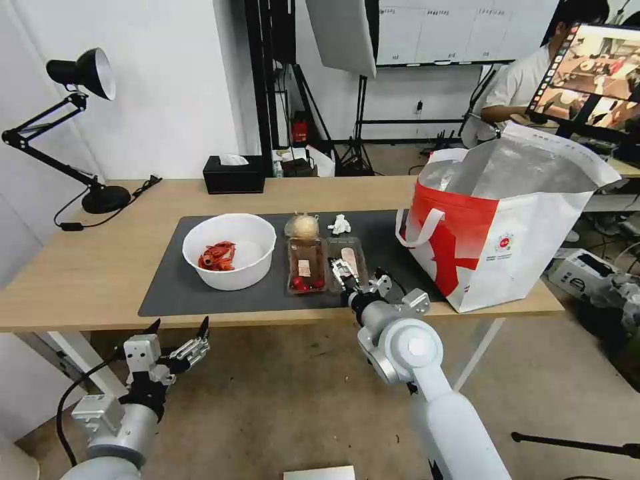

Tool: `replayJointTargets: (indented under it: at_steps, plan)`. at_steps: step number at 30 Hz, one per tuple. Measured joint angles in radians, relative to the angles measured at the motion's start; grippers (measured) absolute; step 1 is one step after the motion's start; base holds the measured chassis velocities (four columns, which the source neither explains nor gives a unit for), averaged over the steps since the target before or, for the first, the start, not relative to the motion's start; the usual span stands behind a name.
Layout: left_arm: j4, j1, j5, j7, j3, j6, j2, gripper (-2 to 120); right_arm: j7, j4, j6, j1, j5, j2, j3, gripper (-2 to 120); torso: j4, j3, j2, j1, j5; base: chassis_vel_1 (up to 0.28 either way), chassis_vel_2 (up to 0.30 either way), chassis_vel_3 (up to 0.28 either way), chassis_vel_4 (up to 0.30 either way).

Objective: Pick up the trash from the table and place it into the takeout bag.

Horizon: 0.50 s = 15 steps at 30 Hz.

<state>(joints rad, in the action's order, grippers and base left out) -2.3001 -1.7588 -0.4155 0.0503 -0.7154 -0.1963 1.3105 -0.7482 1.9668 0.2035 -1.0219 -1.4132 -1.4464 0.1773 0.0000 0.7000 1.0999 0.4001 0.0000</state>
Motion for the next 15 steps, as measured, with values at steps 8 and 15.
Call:
replayJointTargets:
  at_steps: [8, 15]
  plan:
    - [-0.004, -0.006, -0.001, 0.001, -0.004, 0.003, -0.003, 100, 0.044, 0.02, 0.025, 0.007, 0.103, 0.044, 0.001, 100, 0.0, 0.0, 0.0, 0.0, 0.0, 0.0, 0.0, 0.0, 0.0]
    - [-0.006, -0.006, -0.001, 0.001, 0.003, 0.003, 0.004, 100, 0.086, 0.048, 0.041, 0.033, 0.111, 0.083, -0.008, 100, 0.0, 0.0, 0.0, 0.0, 0.0, 0.0, 0.0, 0.0, 0.0]
